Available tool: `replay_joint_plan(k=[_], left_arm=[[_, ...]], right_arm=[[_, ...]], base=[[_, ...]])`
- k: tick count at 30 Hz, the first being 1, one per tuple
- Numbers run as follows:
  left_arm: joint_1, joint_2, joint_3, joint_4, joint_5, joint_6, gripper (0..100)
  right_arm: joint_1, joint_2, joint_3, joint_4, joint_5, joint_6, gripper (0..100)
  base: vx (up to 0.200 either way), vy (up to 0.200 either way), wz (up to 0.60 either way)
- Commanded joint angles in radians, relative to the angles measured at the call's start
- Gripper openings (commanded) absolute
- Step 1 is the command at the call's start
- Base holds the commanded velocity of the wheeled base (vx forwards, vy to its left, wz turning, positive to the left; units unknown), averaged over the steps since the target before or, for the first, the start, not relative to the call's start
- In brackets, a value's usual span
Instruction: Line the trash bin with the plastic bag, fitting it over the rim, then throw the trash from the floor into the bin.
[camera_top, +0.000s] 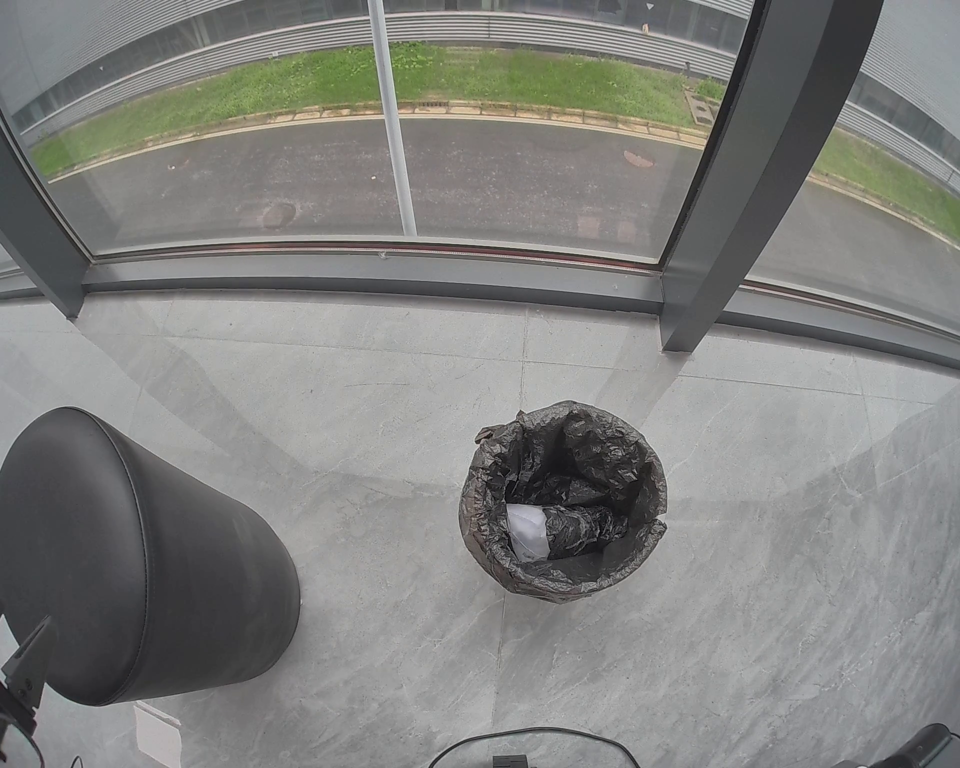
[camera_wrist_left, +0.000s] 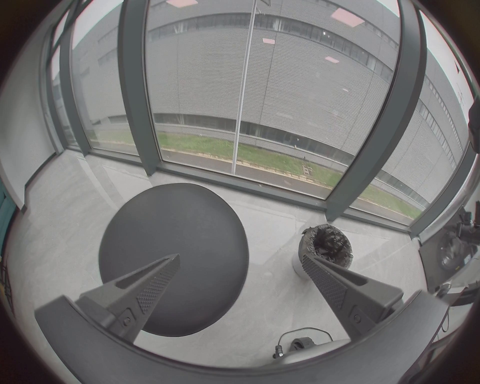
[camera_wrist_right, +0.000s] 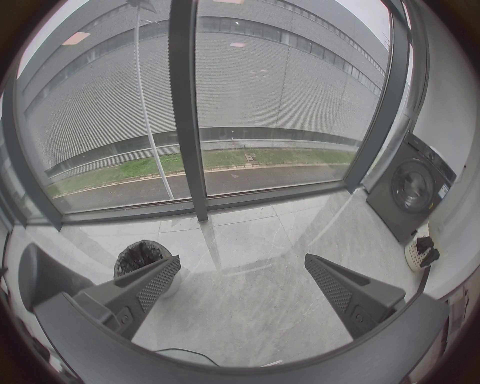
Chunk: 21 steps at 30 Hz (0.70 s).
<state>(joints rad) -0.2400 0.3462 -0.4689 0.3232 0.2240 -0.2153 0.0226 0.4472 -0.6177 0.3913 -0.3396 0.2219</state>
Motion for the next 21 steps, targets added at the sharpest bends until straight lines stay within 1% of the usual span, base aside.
replay_joint_plan(k=[1, 3, 5, 6, 7, 8, 9, 10, 12, 15, 16, 17, 18, 20, 21], left_arm=[[0.107, -0.243, 0.082, 0.051, -0.003, 0.060, 100], [0.107, -0.243, 0.113, 0.045, 0.000, 0.060, 100], [0.107, -0.243, 0.145, 0.043, 0.001, 0.053, 100], [0.107, -0.243, 0.158, 0.040, 0.001, 0.053, 100], [0.107, -0.243, 0.173, 0.028, 0.001, 0.054, 100], [0.107, -0.243, 0.173, 0.028, 0.001, 0.054, 100], [0.107, -0.242, 0.210, -0.019, 0.005, 0.054, 100], [0.107, -0.243, 0.233, -0.053, 0.008, 0.056, 100], [0.107, -0.243, 0.279, -0.121, 0.008, 0.060, 100], [0.107, -0.243, 0.342, -0.207, 0.011, 0.067, 100], [0.107, -0.243, 0.357, -0.231, 0.017, 0.068, 100], [0.107, -0.243, 0.380, -0.265, 0.031, 0.077, 100], [0.107, -0.243, 0.386, -0.274, 0.034, 0.082, 100], [0.107, -0.243, 0.414, -0.312, 0.047, 0.108, 100], [0.107, -0.243, 0.429, -0.329, 0.047, 0.122, 100]], right_arm=[[-0.105, -0.361, 0.248, -0.006, 0.114, -0.165, 100], [-0.102, -0.358, 0.254, -0.006, 0.116, -0.180, 100], [-0.081, -0.369, 0.265, -0.012, 0.122, -0.207, 100], [-0.049, -0.386, 0.273, -0.022, 0.123, -0.243, 100], [-0.006, -0.412, 0.291, -0.040, 0.123, -0.303, 100], [-0.006, -0.412, 0.291, -0.040, 0.123, -0.303, 100], [-0.012, -0.438, 0.342, -0.098, 0.139, -0.374, 100], [-0.021, -0.446, 0.371, -0.143, 0.154, -0.375, 100], [-0.019, -0.447, 0.440, -0.241, 0.182, -0.369, 100], [-0.019, -0.447, 0.596, -0.427, 0.188, -0.351, 100], [-0.021, -0.447, 0.618, -0.470, 0.198, -0.340, 100], [-0.021, -0.447, 0.615, -0.451, 0.220, -0.285, 100], [-0.021, -0.447, 0.612, -0.443, 0.226, -0.262, 100], [-0.023, -0.446, 0.613, -0.431, 0.246, -0.182, 100], [-0.023, -0.446, 0.612, -0.427, 0.257, -0.161, 100]], base=[[0.000, 0.000, 0.00], [0.000, 0.000, 0.00], [0.000, 0.000, 0.00], [0.000, 0.000, 0.00], [0.000, 0.000, 0.00], [0.000, 0.000, 0.00], [0.000, 0.000, 0.00], [0.000, 0.000, 0.00], [0.000, 0.000, 0.00], [0.000, 0.000, 0.00], [0.000, 0.000, 0.00], [0.000, 0.000, 0.00], [0.000, 0.000, 0.00], [0.000, 0.000, 0.00], [0.000, 0.000, 0.00]])
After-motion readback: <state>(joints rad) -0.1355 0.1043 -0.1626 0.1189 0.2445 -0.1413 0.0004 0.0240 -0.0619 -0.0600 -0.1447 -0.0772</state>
